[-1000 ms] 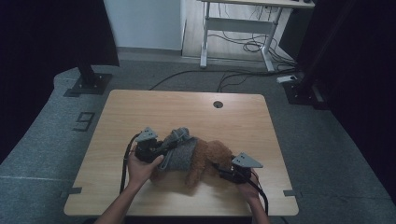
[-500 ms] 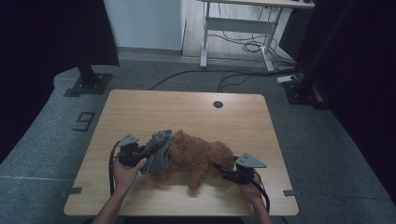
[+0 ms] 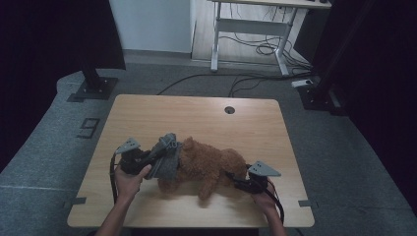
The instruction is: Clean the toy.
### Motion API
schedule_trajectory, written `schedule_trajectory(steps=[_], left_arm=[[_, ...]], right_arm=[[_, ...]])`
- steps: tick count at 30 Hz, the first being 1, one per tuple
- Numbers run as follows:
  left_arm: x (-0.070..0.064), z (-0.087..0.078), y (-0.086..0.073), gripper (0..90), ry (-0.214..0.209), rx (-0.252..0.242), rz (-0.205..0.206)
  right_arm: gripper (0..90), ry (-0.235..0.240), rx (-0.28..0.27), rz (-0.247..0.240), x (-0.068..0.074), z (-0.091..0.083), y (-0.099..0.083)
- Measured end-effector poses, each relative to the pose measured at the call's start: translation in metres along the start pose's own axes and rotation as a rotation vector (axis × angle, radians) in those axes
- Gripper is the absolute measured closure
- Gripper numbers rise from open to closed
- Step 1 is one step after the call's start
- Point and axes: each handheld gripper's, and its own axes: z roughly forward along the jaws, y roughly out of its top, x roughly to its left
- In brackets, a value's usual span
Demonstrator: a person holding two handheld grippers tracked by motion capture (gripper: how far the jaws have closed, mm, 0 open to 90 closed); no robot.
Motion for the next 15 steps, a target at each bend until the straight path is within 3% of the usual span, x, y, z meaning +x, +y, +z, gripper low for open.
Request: schedule_trajectory(steps=[4,8,12,15], left_arm=[[-0.030,0.018,0.027,76.6,-0.046,0.012,0.075],[-0.064,0.048,0.048,76.5,-0.107,0.037,0.133],[-0.097,0.089,0.051,76.5,-0.175,0.092,0.176],[-0.116,0.125,0.043,76.5,-0.199,0.177,0.198]], right_arm=[[39.4,0.002,-0.002,0.007,0.000,0.000,0.000],[39.3,0.004,0.004,0.009,-0.001,0.001,0.001],[39.2,0.005,0.002,0.014,0.000,0.001,0.000],[39.1,0.003,-0.002,0.018,0.000,0.001,-0.001]])
